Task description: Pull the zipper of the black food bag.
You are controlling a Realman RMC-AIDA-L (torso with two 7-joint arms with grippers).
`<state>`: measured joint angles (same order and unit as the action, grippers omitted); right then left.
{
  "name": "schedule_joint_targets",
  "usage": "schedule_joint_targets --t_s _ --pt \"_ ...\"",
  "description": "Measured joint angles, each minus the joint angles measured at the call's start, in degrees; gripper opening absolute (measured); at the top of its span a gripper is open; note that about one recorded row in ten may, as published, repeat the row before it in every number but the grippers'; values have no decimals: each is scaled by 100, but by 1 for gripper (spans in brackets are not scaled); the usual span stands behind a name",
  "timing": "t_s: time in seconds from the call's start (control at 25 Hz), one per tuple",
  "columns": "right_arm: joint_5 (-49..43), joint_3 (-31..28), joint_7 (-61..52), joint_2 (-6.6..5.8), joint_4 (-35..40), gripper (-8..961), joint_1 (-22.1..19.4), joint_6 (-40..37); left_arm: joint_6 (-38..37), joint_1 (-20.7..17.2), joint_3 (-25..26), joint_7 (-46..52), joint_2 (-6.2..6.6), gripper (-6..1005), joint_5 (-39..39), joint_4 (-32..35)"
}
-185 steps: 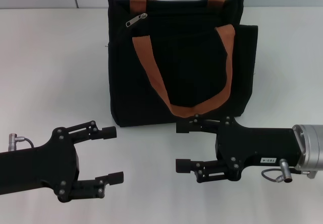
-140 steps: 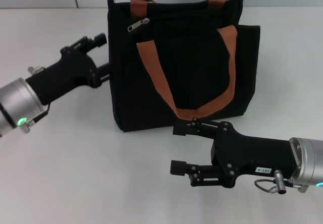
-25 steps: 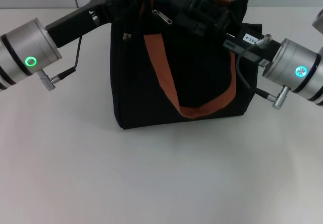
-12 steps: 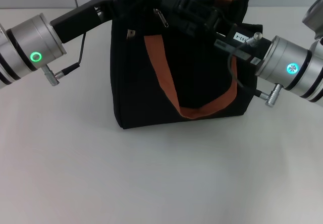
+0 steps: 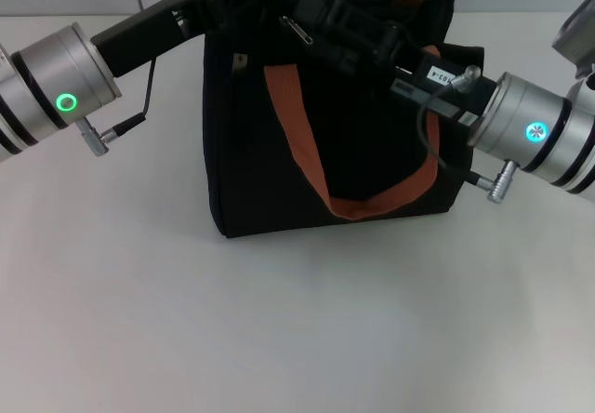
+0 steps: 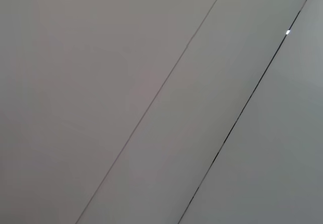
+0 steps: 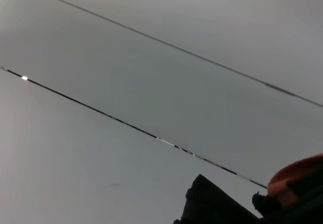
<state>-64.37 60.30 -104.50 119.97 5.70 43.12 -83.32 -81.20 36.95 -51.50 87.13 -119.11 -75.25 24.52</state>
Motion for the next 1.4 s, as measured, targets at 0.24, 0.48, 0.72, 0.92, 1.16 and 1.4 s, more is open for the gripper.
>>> schedule_joint_targets --t_s 0.24,0.48,0.72,0.92,1.16,1.4 --pt "11 0 -1 0 0 719 14 25 0 14 0 -13 -5 31 4 -1" --pt "-54 -55 145 0 -43 689 66 48 -1 34 0 -13 -7 31 8 -29" --pt "-54 -40 149 0 -45 526 100 60 -8 41 -1 -20 -7 32 12 -44" --pt "-54 -22 152 0 -50 360 129 167 -18 50 -1 -21 -7 32 12 -44" --pt "-54 -11 134 0 -47 226 135 309 -7 55 -1 -22 -7 33 15 -44" --pt "-54 -9 113 0 -51 39 135 341 -2 58 12 -83 -7 34 20 -54"
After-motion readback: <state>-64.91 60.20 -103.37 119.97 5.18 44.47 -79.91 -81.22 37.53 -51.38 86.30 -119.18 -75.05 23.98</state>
